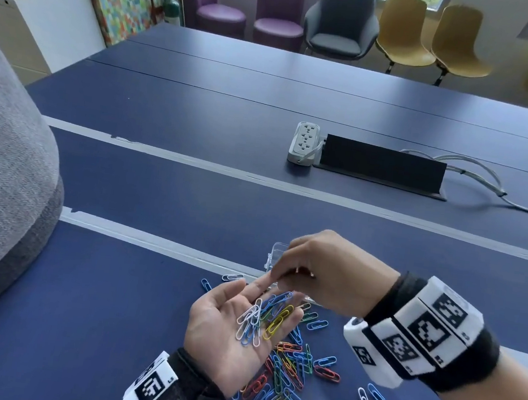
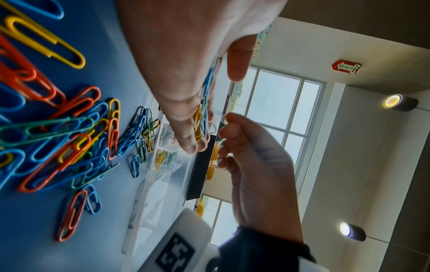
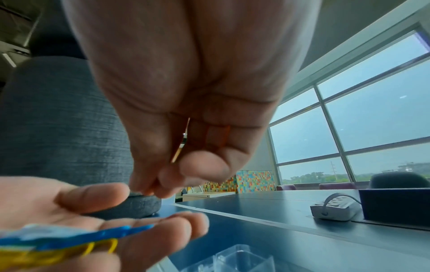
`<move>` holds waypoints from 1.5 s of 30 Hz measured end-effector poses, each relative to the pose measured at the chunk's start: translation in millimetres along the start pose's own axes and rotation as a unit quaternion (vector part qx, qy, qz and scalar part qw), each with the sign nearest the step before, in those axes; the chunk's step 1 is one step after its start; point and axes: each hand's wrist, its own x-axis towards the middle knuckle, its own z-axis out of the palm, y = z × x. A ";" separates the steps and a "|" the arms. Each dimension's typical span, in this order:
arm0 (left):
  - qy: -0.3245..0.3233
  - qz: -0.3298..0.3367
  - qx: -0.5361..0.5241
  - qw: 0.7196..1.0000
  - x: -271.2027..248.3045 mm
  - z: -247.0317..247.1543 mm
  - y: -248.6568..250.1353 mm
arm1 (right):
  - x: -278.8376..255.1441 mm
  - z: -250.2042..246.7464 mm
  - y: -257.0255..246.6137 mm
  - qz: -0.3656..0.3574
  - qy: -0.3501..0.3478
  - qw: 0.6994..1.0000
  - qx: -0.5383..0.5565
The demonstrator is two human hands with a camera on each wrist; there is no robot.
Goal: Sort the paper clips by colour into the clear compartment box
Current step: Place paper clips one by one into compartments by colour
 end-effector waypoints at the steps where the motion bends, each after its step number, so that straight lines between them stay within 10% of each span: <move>1: -0.005 0.002 0.003 1.000 -0.2 -0.2 0.5 | -2.1 1.6 -0.2 -0.003 -0.011 1.000 -0.005; 45: 0.017 0.013 0.002 1.000 -1.0 -4.5 -2.7 | -27.6 23.9 3.0 -0.073 0.071 0.994 0.042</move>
